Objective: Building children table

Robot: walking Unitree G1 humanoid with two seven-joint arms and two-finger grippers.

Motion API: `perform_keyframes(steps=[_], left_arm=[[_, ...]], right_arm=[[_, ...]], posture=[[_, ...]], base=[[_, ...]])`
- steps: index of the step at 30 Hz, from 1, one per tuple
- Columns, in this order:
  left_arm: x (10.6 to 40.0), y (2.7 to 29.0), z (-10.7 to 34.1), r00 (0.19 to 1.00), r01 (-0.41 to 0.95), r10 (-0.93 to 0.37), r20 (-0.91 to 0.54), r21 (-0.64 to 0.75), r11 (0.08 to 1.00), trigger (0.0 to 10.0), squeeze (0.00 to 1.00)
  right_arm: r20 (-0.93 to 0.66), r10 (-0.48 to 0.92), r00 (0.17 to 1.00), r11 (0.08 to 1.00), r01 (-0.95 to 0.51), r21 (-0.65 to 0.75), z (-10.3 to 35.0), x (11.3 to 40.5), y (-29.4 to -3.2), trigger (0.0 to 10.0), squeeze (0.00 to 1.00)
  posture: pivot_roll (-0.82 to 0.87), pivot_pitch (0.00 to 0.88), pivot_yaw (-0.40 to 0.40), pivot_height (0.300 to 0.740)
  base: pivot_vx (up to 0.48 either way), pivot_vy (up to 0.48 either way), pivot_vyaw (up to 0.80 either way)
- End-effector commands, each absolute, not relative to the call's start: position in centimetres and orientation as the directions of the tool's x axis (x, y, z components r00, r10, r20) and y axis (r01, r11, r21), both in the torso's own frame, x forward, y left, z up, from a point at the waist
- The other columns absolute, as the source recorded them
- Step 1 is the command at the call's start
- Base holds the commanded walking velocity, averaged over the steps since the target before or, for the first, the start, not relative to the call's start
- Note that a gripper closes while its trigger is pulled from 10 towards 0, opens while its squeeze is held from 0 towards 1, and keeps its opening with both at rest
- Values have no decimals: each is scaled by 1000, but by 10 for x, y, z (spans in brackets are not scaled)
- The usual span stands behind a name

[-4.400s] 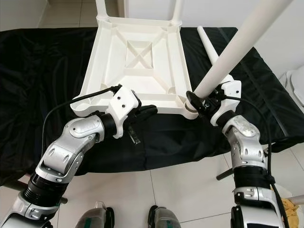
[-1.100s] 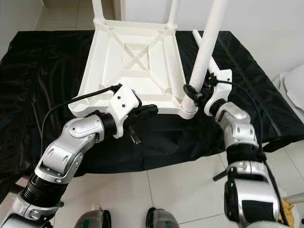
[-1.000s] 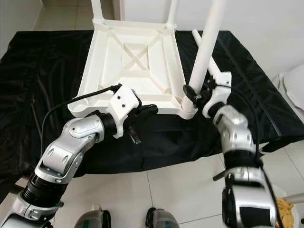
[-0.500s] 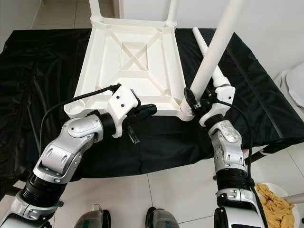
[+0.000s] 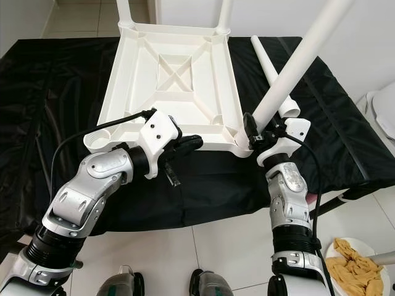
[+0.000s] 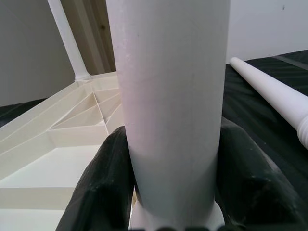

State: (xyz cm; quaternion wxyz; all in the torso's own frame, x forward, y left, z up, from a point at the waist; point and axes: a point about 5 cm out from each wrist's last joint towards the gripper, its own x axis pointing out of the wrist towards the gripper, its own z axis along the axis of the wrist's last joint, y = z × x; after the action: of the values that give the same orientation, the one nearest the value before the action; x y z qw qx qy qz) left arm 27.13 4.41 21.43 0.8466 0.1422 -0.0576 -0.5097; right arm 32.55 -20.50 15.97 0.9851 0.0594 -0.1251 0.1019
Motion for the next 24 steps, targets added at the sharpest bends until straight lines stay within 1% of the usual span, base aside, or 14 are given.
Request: perform_keyframes(steps=[1, 5, 9, 11, 20, 24], left_arm=[[271, 44, 217, 491, 835, -870, -37, 303, 458, 10000, 0], [271, 44, 217, 491, 835, -870, -36, 304, 458, 10000, 0], [271, 44, 217, 490, 835, -871, -36, 304, 458, 10000, 0], [271, 44, 217, 489, 836, -872, -36, 304, 457, 10000, 0], [270, 43, 217, 487, 837, -872, -36, 304, 455, 10000, 0], [270, 43, 217, 489, 836, -871, -36, 304, 457, 10000, 0]], right_arm=[[81, 199, 977, 968, -208, 142, 118, 317, -199, 10000, 0], [70, 196, 978, 969, -204, 135, 118, 319, -195, 10000, 0], [33, 200, 979, 971, -203, 129, 118, 323, -192, 10000, 0], [-9, 202, 979, 973, -199, 119, 119, 328, -191, 10000, 0], [-29, 252, 967, 966, -249, 76, 124, 336, -185, 10000, 0], [-25, 247, 969, 968, -246, 42, 125, 337, -186, 10000, 0]], posture=[[80, 128, -15, 740], [79, 128, -14, 740], [78, 129, -12, 740], [76, 128, -12, 740], [78, 130, -15, 740], [81, 131, -19, 740]], base=[[0, 0, 0], [0, 0, 0], [0, 0, 0], [0, 0, 0], [0, 0, 0], [0, 0, 0]])
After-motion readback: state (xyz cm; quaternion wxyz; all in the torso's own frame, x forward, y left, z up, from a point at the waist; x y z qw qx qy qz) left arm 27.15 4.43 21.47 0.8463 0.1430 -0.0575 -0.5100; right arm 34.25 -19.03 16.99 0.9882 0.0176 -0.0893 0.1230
